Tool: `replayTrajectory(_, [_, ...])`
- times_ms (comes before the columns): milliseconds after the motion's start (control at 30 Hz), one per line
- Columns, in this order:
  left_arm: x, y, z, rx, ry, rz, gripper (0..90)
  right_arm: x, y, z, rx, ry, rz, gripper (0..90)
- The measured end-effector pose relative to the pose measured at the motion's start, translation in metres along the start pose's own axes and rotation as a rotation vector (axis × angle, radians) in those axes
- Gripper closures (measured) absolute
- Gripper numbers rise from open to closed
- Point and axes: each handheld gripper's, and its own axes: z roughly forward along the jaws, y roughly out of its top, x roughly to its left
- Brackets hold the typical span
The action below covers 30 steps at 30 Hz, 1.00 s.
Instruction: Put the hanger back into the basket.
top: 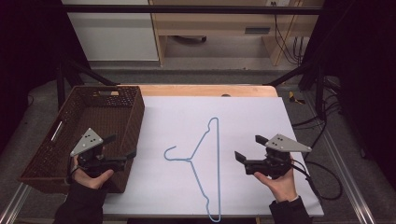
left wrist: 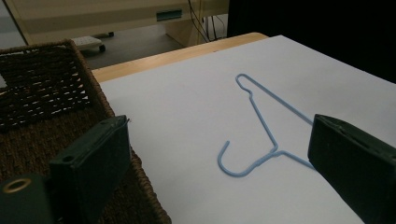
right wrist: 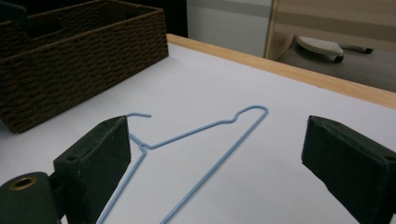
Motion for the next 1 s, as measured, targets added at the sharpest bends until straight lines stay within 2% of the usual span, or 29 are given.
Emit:
replayTrajectory(100, [0.001, 0.0, 0.0, 0.001, 0.002, -0.002, 5.5, 0.012, 0.0, 0.009, 0.029, 0.014, -0.019, 9.3])
replayTrajectory(200, [0.0, 0.0, 0.0, 0.0, 0.002, 0.0, 5.5, 0.026, -0.001, 0.023, 0.07, 0.034, -0.019, 13.0])
replayTrajectory(233, [0.0, 0.0, 0.0, 0.0, 0.002, 0.001, 5.5, 0.026, -0.001, 0.023, 0.07, 0.034, -0.019, 13.0])
replayTrajectory(267, [0.0, 0.0, 0.0, 0.001, 0.003, 0.001, 5.5, 0.033, -0.002, 0.031, 0.093, 0.044, -0.026, 14.1])
replayTrajectory(400, [0.001, 0.0, 0.0, -0.001, 0.006, 0.0, 5.5, 0.043, -0.003, 0.044, 0.134, 0.047, -0.041, 16.0])
replayTrajectory(500, [0.001, 0.0, -0.001, -0.002, 0.007, 0.002, 5.5, 0.056, -0.005, 0.062, 0.179, 0.053, -0.053, 18.5])
replayTrajectory(633, [0.001, 0.001, -0.002, -0.009, 0.007, 0.003, 5.5, 0.066, -0.007, 0.076, 0.209, 0.069, -0.063, 20.6])
replayTrajectory(733, [0.002, 0.001, -0.002, -0.011, 0.007, 0.001, 5.5, 0.075, -0.012, 0.087, 0.241, 0.075, -0.073, 21.3])
replayTrajectory(767, [0.002, 0.001, -0.002, -0.01, 0.007, 0.001, 5.6, 0.08, -0.017, 0.095, 0.268, 0.078, -0.081, 24.3])
replayTrajectory(833, [0.001, 0.001, -0.001, -0.011, 0.008, -0.002, 5.6, 0.081, -0.02, 0.098, 0.283, 0.082, -0.085, 25.2])
replayTrajectory(867, [0.001, 0.001, -0.001, -0.01, 0.008, -0.001, 5.6, 0.085, -0.026, 0.105, 0.318, 0.093, -0.089, 27.8])
replayTrajectory(900, [0.001, 0.001, -0.001, -0.01, 0.008, 0.0, 5.6, 0.085, -0.026, 0.105, 0.318, 0.093, -0.089, 27.8])
replayTrajectory(933, [0.001, 0.001, -0.001, -0.006, 0.007, 0.003, 5.7, 0.088, -0.032, 0.112, 0.348, 0.094, -0.084, 30.6])
replayTrajectory(967, [0.001, 0.001, -0.001, -0.006, 0.007, 0.003, 5.7, 0.088, -0.032, 0.112, 0.348, 0.094, -0.084, 30.6])
replayTrajectory(1000, [0.001, 0.001, -0.001, -0.006, 0.006, 0.003, 5.7, 0.091, -0.038, 0.118, 0.371, 0.102, -0.085, 34.9])
